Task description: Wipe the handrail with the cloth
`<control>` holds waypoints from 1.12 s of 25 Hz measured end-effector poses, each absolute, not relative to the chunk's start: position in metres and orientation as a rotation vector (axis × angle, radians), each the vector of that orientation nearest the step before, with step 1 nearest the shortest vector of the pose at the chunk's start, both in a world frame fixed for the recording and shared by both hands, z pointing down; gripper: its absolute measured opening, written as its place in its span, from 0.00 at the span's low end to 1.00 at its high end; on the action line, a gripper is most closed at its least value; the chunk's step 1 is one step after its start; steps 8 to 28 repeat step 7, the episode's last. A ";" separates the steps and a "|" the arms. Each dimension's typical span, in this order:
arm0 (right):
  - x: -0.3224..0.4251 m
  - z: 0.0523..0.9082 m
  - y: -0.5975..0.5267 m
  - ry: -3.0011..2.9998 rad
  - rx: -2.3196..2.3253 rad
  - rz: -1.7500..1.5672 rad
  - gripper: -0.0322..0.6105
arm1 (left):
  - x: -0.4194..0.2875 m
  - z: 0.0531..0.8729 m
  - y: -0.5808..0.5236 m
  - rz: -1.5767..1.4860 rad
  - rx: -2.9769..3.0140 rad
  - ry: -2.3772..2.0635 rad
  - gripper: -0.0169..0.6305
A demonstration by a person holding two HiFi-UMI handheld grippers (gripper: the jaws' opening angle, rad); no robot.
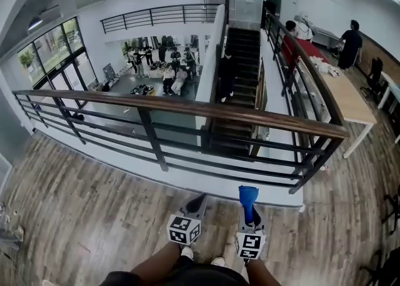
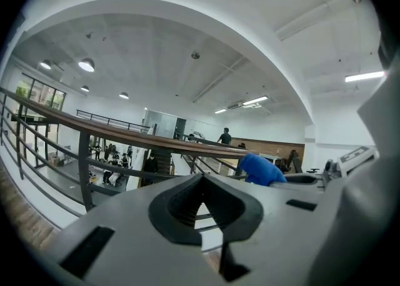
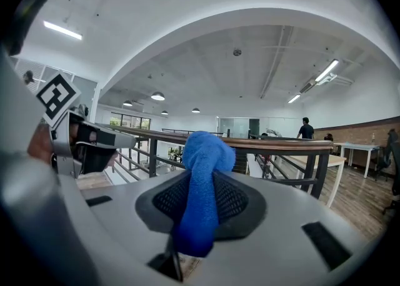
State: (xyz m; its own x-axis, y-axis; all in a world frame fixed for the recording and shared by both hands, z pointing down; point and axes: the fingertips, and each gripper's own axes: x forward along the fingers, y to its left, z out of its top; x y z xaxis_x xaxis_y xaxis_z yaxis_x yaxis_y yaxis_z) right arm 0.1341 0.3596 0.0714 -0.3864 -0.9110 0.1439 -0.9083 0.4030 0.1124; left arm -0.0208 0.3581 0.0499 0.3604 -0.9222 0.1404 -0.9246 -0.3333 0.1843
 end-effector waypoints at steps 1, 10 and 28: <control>0.135 0.069 0.361 -2.473 1.625 -0.023 0.21 | -0.020 0.050 0.360 0.021 2.391 -1.661 0.03; 0.147 0.051 0.369 -2.515 1.653 -0.038 0.21 | -0.010 0.039 0.362 0.026 2.403 -1.656 0.03; 0.147 0.051 0.369 -2.515 1.653 -0.038 0.21 | -0.010 0.039 0.362 0.026 2.403 -1.656 0.03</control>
